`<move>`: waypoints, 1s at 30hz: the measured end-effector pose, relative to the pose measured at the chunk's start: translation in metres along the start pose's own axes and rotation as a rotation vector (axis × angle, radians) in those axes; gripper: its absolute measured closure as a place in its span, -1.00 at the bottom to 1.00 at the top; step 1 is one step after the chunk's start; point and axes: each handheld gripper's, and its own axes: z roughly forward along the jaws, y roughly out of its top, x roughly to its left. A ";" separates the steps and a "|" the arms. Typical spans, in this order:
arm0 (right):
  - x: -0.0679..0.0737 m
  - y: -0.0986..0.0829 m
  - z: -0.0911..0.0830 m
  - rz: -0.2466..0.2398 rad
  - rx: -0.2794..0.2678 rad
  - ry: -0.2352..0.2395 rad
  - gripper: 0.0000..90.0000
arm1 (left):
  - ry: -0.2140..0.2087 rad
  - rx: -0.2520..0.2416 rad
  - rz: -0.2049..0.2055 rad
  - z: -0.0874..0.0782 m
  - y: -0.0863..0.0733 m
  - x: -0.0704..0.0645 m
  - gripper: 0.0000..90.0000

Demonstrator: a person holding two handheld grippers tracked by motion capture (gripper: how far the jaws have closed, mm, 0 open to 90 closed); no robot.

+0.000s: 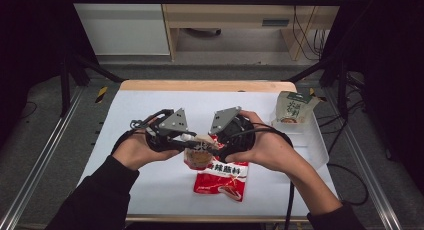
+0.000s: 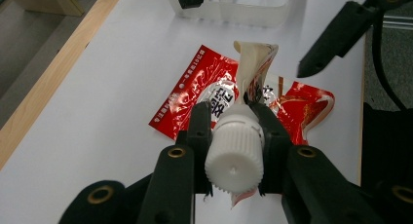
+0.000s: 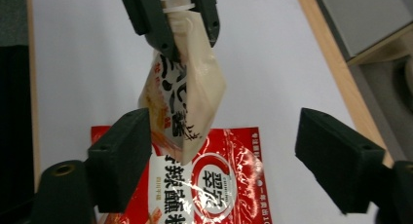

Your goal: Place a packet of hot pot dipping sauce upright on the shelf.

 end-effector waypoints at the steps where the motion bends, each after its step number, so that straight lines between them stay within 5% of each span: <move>1: 0.000 0.001 0.001 0.007 0.003 0.011 -0.61 | -0.001 -0.001 0.001 0.000 0.000 0.000 0.62; 22: -0.002 0.003 0.010 -0.006 0.023 0.102 0.71 | -0.019 -0.022 0.003 0.001 -0.002 -0.003 0.62; 30: 0.000 0.009 0.008 0.020 0.050 0.079 0.94 | -0.013 -0.035 -0.004 0.000 -0.004 -0.002 0.62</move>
